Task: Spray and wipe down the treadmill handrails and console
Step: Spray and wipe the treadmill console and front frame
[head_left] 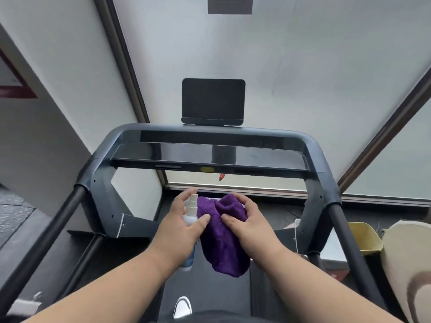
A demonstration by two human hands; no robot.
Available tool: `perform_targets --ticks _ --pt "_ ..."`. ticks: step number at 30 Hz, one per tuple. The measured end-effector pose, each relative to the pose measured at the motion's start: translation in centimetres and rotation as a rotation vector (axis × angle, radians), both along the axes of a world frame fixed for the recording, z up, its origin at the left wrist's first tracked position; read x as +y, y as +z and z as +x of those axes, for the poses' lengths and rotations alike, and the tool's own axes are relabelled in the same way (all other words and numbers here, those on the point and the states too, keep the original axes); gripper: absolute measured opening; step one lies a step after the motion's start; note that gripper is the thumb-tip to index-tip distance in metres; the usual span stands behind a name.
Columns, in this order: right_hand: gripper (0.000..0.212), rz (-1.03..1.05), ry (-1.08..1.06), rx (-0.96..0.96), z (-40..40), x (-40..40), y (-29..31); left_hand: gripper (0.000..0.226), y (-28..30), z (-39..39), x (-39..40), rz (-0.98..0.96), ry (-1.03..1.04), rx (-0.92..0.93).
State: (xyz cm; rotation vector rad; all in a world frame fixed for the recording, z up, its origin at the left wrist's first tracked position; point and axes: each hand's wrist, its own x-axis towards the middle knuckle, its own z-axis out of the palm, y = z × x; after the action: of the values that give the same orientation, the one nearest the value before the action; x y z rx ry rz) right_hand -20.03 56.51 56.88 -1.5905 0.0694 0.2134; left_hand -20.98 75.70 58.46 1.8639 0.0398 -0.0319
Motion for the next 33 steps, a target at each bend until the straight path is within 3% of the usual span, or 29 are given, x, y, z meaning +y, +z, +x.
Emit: perform_targets --ticks 9,20,33 --pt "0.045 -0.126 0.011 -0.001 11.3 4.7 -0.9 0.062 -1.5 10.3 4.6 0.047 0.05 0.049" --pt "0.046 -0.247 -0.186 0.078 24.8 9.0 -1.6 0.059 -2.7 27.5 8.8 0.191 -0.127 0.13" --pt "0.048 -0.455 -0.331 0.046 30.2 -2.7 0.2 0.055 -3.2 35.9 -2.2 0.247 -0.319 0.115"
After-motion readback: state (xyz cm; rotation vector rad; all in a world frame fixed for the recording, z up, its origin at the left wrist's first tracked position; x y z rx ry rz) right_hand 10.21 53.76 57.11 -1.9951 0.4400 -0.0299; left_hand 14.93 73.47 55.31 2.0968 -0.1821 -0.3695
